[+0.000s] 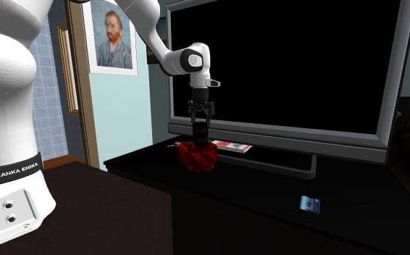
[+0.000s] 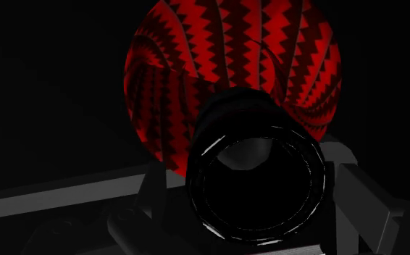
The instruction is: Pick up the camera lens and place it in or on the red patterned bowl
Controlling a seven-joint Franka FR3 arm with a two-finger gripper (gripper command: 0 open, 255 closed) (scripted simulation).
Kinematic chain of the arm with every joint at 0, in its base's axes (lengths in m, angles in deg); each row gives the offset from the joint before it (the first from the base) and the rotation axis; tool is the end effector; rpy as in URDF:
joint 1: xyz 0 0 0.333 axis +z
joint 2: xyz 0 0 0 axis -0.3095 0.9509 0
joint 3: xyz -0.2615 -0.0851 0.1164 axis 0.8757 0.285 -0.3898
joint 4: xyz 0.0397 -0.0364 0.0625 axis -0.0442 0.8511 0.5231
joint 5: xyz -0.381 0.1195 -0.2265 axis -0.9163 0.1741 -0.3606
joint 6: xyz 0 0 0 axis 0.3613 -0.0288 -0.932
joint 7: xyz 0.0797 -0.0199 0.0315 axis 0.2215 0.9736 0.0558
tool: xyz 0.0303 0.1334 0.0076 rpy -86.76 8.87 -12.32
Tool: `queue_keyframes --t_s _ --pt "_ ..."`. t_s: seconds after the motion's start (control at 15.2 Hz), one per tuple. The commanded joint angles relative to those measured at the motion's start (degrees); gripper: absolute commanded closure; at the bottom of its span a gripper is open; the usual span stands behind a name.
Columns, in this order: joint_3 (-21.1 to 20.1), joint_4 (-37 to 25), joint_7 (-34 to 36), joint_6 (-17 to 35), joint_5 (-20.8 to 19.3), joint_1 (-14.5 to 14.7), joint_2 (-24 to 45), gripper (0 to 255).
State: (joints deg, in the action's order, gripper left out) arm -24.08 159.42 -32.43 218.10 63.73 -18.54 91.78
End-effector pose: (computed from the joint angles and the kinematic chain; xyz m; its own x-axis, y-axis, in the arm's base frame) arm 0.6667 -0.1249 0.1960 0.9807 -0.1956 -0.0037 -0.1956 -0.9807 0.0029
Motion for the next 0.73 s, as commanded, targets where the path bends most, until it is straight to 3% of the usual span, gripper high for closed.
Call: queue_keyframes --t_s 0.0,0.13,0.66 --pt "0.21 -0.7 0.32 -2.29 -0.43 0.19 -1.61 0" --pt "0.44 -1.71 0.63 -5.09 -0.91 0.36 -3.44 0" --pt "0.44 -1.71 0.63 -5.09 -0.91 0.35 -3.45 0"
